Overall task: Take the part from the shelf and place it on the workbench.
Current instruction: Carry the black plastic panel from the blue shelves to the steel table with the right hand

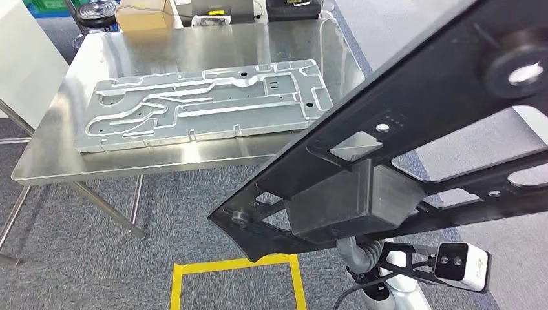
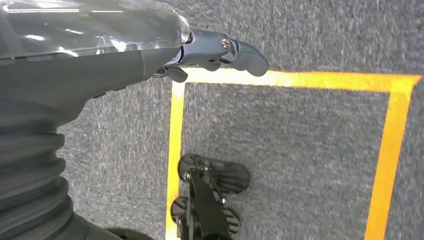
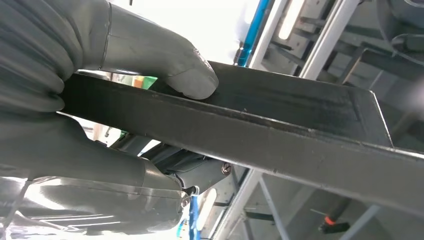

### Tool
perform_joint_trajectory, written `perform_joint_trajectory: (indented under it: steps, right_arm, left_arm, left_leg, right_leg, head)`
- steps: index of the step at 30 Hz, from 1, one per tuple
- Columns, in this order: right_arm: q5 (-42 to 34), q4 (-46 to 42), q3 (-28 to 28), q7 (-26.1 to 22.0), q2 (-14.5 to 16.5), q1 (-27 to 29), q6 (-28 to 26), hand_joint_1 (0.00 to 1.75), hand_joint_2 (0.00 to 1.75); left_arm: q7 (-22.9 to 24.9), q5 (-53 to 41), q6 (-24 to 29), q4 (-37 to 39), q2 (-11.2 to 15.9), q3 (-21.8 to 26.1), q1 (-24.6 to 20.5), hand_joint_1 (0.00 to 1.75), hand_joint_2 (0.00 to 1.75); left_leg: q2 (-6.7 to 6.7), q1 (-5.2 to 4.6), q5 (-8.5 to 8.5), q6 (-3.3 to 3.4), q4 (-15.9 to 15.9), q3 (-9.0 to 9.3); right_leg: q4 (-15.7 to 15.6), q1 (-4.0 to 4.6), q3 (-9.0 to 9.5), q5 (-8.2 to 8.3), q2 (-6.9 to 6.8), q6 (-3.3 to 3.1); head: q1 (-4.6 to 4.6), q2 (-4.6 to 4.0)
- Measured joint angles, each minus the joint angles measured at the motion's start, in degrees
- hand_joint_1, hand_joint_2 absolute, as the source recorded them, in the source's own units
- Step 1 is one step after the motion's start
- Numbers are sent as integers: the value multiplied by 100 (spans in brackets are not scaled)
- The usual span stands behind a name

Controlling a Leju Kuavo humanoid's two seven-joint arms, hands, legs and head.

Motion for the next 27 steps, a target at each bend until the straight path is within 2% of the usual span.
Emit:
perform_joint_trajectory:
  steps: [2,4,5,7,8,9,10,11,13,14,17,19,20,22,23,24,25,27]
  right_arm:
    - [-2,3,-1,11,1,-6,0,175,175]
    - [-4,3,-5,12,1,-19,0,175,175]
    - [-5,4,-8,12,0,-20,0,175,175]
    - [-6,12,-14,13,-1,-12,0,175,175]
    - [-6,17,-18,13,-1,-5,0,175,175]
    - [-6,21,-23,14,-1,-2,0,175,175]
    - [-6,22,-29,14,-1,-2,0,175,175]
    - [-6,23,-35,14,-1,-4,0,175,175]
    - [-6,26,-42,14,0,-10,0,175,175]
    - [-7,28,-44,14,0,-10,0,175,175]
    - [-8,31,-50,15,1,-8,0,175,175]
    - [-8,27,-52,15,3,-11,0,175,175]
    - [-8,26,-53,14,4,-8,0,175,175]
    - [-7,30,-54,12,5,14,0,175,175]
    - [-6,32,-55,10,5,32,0,175,175]
    - [-6,35,-55,10,5,48,0,175,175]
    - [-6,37,-55,10,6,60,0,175,175]
    - [-6,39,-55,9,9,64,1,175,175]
  left_arm:
    - [0,1,1,0,-2,0,3,0,175]
    - [0,1,0,0,-5,0,0,0,175]
    - [0,1,0,0,-6,0,-2,0,175]
    - [0,1,0,0,-6,0,-3,0,175]
    - [0,1,0,0,-7,0,-1,0,175]
    - [0,1,-1,0,-8,0,1,0,175]
    - [0,1,-1,0,-12,0,3,0,175]
    - [0,1,-1,0,-16,0,3,0,175]
    - [0,1,-1,0,-21,0,0,0,175]
    - [1,1,-1,0,-21,0,-2,0,175]
    - [1,1,2,0,-18,0,-9,0,175]
    - [-3,1,-2,0,-24,0,-16,0,175]
    - [-5,1,-4,0,-25,0,-17,0,175]
    - [-9,1,-4,0,-24,0,-5,0,175]
    - [-10,1,-4,0,-22,0,5,0,175]
    - [-10,1,-4,0,-21,0,15,0,175]
    - [-10,1,-5,0,-21,0,20,0,175]
    - [-10,1,-7,0,-18,0,22,0,175]
  left_leg:
    - [0,13,15,43,-49,22]
    - [9,46,27,98,-105,69]
    - [15,51,22,117,-116,89]
    - [20,51,-5,135,-113,105]
    - [20,51,-22,133,-111,120]
    - [19,53,-43,127,-110,142]
    - [17,56,-67,115,-108,177]
    - [14,60,-99,98,-105,220]
    - [9,48,-166,35,-93,280]
    - [9,40,-194,-2,-87,293]
    - [23,48,-250,-109,-91,312]
    - [24,67,-389,-164,137,229]
    - [21,74,-533,-183,436,84]
    - [20,75,-844,-205,1246,-363]
    - [19,75,-905,-206,1549,-558]
    - [18,74,-848,-196,1652,-661]
    - [17,71,-681,-177,1533,-655]
    - [13,53,-179,-103,808,-395]
  right_leg:
    - [11,-12,3,-26,-1,66]
    - [283,-22,-112,-195,-13,133]
    - [612,-42,-278,-353,-19,162]
    - [1415,-75,-739,-648,-29,215]
    - [1659,-95,-908,-670,-36,235]
    - [1670,-112,-961,-568,-45,248]
    - [1444,-128,-889,-363,-57,256]
    - [1041,-144,-722,-101,-72,258]
    - [319,-140,-396,204,-92,229]
    - [134,-130,-317,243,-91,199]
    - [67,-105,-293,197,-59,77]
    - [35,-113,-244,178,-52,-1]
    - [22,-116,-216,164,-54,-34]
    - [21,-91,-178,123,-53,-78]
    - [21,-76,-154,100,-47,-88]
    - [22,-63,-122,73,-38,-92]
    - [23,-49,-79,44,-29,-92]
    - [22,-28,18,-24,-16,-83]
  head:
    - [-1,0]
    - [-1,0]
    - [-1,0]
    - [-1,0]
    - [-1,0]
    - [-1,0]
    - [-1,0]
    - [-1,0]
    - [-1,0]
    - [-1,0]
    - [-1,0]
    - [-1,0]
    - [-1,0]
    - [-1,0]
    - [-1,0]
    - [-1,0]
    - [-1,0]
    - [-1,0]
